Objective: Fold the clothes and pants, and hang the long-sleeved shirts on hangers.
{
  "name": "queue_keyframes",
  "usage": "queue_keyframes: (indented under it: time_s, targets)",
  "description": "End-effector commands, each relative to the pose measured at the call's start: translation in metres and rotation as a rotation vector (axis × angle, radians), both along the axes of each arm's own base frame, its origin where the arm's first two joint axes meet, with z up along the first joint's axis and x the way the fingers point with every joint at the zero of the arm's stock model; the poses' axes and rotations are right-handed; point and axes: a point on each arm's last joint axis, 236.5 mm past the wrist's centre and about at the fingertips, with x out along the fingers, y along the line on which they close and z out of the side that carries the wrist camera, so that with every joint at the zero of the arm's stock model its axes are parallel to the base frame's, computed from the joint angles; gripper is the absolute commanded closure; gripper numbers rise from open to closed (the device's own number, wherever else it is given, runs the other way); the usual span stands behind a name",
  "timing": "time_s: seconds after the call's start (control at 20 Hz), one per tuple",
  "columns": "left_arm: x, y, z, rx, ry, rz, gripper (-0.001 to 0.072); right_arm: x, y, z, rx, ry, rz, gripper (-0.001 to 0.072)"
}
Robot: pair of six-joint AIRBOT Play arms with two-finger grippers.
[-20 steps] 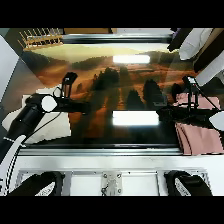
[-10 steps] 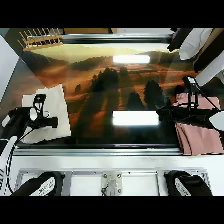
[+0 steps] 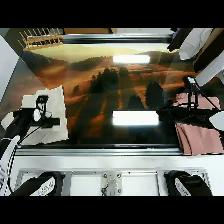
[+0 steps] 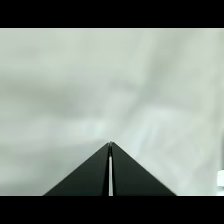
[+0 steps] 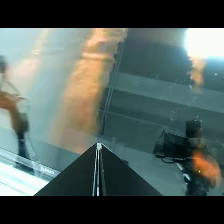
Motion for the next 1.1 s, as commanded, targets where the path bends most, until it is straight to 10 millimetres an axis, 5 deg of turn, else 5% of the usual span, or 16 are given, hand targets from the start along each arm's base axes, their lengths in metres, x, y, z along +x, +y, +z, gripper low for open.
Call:
queue_keyframes:
  time_s: [0.0, 0.15, 0.25, 0.35, 0.4, 0.45, 0.5, 0.7, 0.9, 1.05]
  targets:
    - [0.044, -0.083, 0.084, -0.087, -0.243, -0.173, 0.0699, 0.0, 0.0, 0.0, 0.0, 0.001, 0.001, 0.0706]
    - [0.054, -0.204, 0.161, -0.259, -0.444, -0.407, 0.07, 0.0, 0.0, 0.0, 0.0, 0.001, 0.001, 0.0706]
    - [0.047, -0.264, 0.186, -0.311, -0.491, -0.544, 0.0699, 0.0, 0.0, 0.0, 0.0, 0.001, 0.001, 0.0706]
    - [0.052, -0.284, 0.192, -0.289, -0.482, -0.596, 0.0698, 0.0, 0.0, 0.0, 0.0, 0.001, 0.001, 0.0706]
    - [0.06, -0.277, 0.19, -0.265, -0.461, -0.574, 0.0566, 0.0, 0.0, 0.0, 0.0, 0.002, 0.001, 0.0706]
    - [0.07, -0.259, 0.188, -0.248, -0.432, -0.513, 0.0196, 0.0, 0.0, 0.0, 0.0, 0.001, 0.001, 0.0706]
    - [0.081, -0.234, 0.185, -0.234, -0.398, -0.432, 0.0017, 0.0, 0.0, 0.0, 0.0, 0.001, 0.001, 0.0706]
    - [0.095, -0.076, 0.156, -0.149, -0.302, -0.056, 0.0021, 0.0, 0.0, 0.0, 0.0, 0.001, 0.001, 0.0706]
    - [0.04, 0.074, 0.104, -0.095, -0.22, 0.343, 0.0021, 0.0, 0.0, 0.0, 0.0, 0.001, 0.001, 0.0706]
    - [-0.008, 0.142, 0.06, -0.092, -0.165, 0.566, 0.0021, 0.0, 0.0, -0.001, 0.0, 0.002, 0.001, 0.0706]
